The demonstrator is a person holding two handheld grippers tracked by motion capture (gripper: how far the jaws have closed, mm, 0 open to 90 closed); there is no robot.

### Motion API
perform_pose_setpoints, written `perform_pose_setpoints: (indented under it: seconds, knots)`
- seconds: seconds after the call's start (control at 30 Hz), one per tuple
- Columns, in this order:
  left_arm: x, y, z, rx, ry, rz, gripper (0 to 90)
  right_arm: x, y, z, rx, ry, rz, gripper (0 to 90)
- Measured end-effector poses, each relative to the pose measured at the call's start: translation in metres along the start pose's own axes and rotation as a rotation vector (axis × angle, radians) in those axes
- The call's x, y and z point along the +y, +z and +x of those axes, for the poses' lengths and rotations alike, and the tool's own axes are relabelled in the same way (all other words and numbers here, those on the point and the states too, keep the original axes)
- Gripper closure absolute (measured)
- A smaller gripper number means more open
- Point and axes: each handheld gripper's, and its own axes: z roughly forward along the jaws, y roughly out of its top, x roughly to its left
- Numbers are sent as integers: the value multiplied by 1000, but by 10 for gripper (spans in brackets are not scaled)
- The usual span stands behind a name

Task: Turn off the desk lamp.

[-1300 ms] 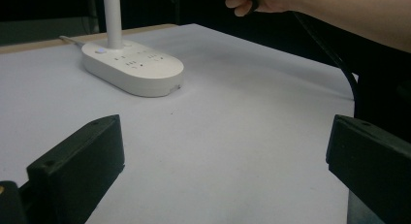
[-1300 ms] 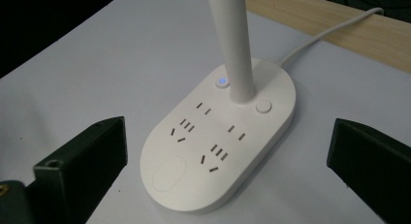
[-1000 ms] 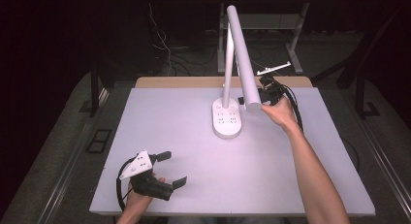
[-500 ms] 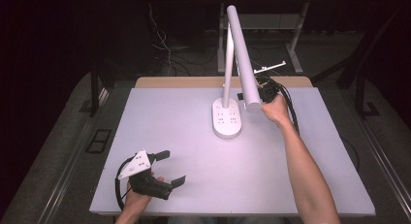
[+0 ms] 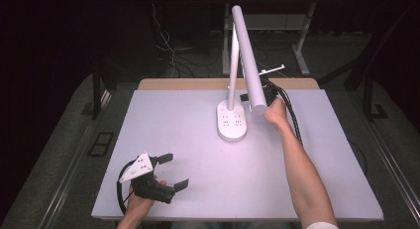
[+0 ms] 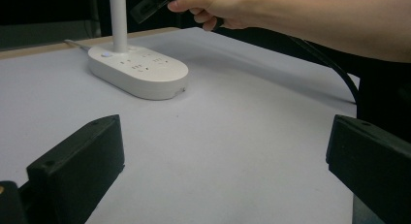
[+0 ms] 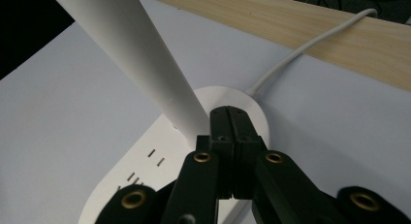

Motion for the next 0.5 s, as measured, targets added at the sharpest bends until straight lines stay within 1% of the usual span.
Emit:
perform_pose_setpoints:
  seconds: [0.07, 0.23, 0.27, 0.3, 0.33, 0.5]
  knots:
    - [0, 0, 0, 0, 1, 0, 0, 0, 3, -1, 0, -4, 1, 900]
    - [0, -1, 0, -2, -5, -5, 0, -2, 8, -2, -2, 8, 11, 900]
    - [0, -1, 1, -3, -4, -5, 0, -3, 13, -3, -8, 12, 22, 900]
    - [0, -1, 1, -3, -4, -4, 0, -3, 13, -3, -8, 12, 22, 900]
    - [0, -1, 1, -3, -3, -4, 0, -5, 16, -3, -12, 12, 39, 900]
    - [0, -1, 1, -2, -4, -4, 0, -7, 21, -4, -8, 18, 52, 900]
